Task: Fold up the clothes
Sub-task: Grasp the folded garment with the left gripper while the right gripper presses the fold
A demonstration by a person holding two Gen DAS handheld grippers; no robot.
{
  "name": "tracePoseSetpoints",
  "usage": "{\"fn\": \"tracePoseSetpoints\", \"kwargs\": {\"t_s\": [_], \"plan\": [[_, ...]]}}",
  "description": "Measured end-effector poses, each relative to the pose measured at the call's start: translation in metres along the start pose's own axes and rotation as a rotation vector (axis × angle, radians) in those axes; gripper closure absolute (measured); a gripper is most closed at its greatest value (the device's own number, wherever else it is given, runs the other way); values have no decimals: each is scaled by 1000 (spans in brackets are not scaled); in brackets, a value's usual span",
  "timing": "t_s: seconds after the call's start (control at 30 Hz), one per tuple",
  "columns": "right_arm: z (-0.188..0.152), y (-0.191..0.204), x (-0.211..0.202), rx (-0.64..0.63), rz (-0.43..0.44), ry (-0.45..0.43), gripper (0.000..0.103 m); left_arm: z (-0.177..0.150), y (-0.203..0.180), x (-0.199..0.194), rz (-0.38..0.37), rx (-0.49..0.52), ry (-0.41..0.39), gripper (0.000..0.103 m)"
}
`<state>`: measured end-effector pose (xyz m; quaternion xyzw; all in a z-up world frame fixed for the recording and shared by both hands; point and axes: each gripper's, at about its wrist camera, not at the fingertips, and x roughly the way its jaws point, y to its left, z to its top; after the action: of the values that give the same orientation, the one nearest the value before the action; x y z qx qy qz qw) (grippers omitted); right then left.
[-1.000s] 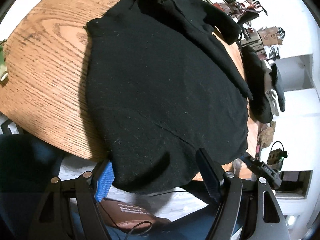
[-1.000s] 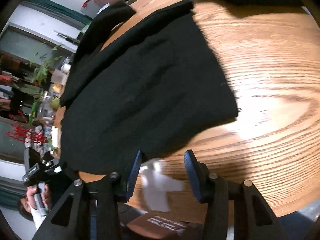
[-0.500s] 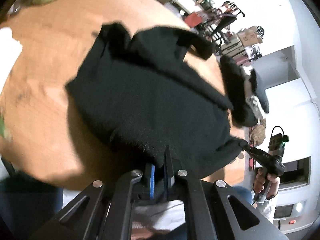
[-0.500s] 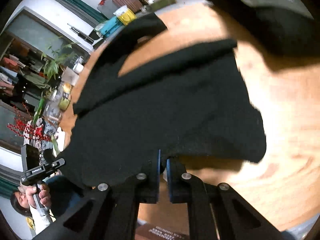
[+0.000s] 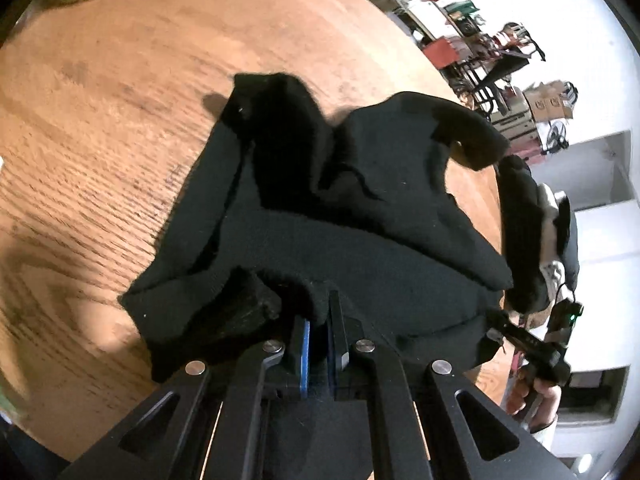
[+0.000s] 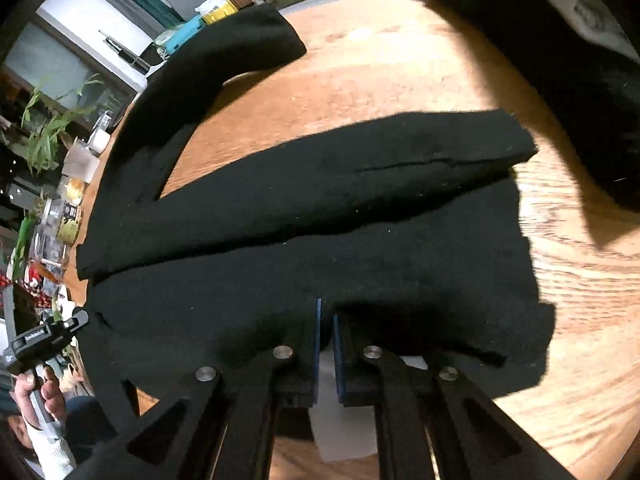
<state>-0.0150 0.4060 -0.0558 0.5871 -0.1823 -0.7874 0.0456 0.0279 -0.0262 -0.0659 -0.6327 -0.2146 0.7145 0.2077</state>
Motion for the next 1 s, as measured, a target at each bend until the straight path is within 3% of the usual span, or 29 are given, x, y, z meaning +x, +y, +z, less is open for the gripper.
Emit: {"fn": "tracePoseSetpoints", "kwargs": {"t_s": [0.03,0.13,0.3,0.37,0.47,0.53,0.57,0.67,0.83,0.9,1.0], "plan": [[0,-2,1,2,17,0,91,1,3,0,-17,-16,2,97],[-4,-3,-5,-25,91,-27,63,1,5,-11,-68,-18,-15,96],[-17,-18,-26,-48,158,-82,52,-3,12,-46,-192,-41,-68,96],[-17,-28,-37,-23,160,-109,47,-7,17,-64,-182,-69,-124,94],[-16,-51,-49,53,135,-151,46,-21,16,-89,-66,-72,-233,79],[-14,-69,-53,115,66,-166,44,-35,13,-96,-41,-61,-259,57],[-13,-79,-55,145,31,-173,42,-42,11,-97,-36,-57,-262,53],[-13,-101,-62,188,-40,-176,38,-61,-1,-86,-23,-30,-238,44],[-17,-105,-72,172,-7,-170,38,-83,-45,-50,-11,113,-140,43],[-19,-93,-74,118,41,-159,40,-91,-70,-30,-75,166,-61,43],[-19,-70,-66,65,216,-99,40,-104,-106,6,-201,208,70,43]]}}
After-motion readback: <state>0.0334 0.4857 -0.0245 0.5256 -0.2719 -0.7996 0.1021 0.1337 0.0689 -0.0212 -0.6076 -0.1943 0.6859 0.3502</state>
